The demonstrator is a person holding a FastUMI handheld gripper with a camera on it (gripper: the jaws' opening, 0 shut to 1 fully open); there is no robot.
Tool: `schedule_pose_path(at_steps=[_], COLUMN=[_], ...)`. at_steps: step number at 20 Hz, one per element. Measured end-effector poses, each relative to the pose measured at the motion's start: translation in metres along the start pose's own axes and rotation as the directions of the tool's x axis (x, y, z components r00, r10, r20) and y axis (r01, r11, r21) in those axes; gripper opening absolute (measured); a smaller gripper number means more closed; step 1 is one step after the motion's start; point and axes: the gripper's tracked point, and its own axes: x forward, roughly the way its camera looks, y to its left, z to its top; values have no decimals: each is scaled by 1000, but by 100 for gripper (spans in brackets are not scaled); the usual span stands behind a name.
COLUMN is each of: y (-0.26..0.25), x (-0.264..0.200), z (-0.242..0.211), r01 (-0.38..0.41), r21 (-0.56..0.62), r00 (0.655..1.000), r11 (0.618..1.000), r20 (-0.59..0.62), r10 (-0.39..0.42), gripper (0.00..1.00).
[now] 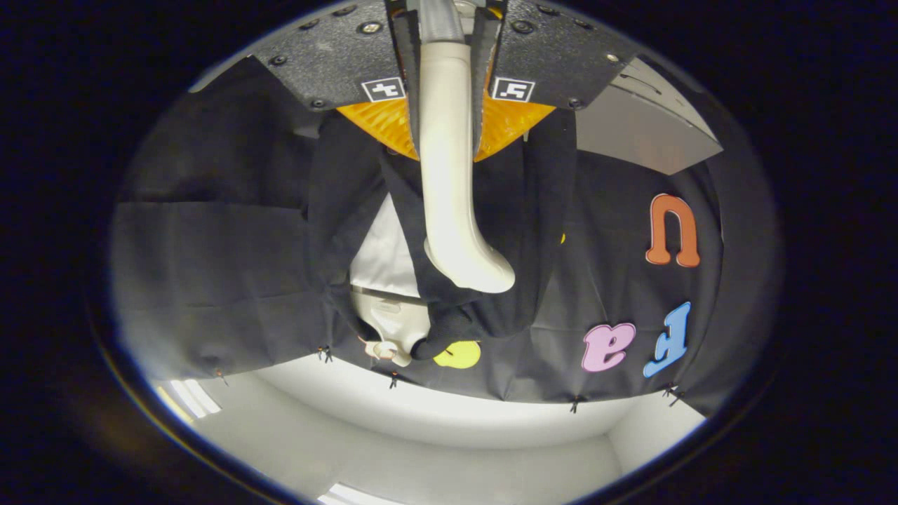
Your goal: Iron the clothes twice with a garment steamer, once on the left side and once on the right side.
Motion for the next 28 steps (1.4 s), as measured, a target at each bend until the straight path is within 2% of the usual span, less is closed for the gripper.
schedule_pose_path(at_steps=[12, 20, 28], y=[-12, -14, -20], x=[-21, -32, -44], z=[-73, -135, -172], r01=[21, 17, 16], r21=[-35, -40, -33], r00=[994, 977, 962], r11=[999, 999, 999], r20=[-110, -213, -270], r10=[-25, -26, -24], gripper=[32, 32, 32])
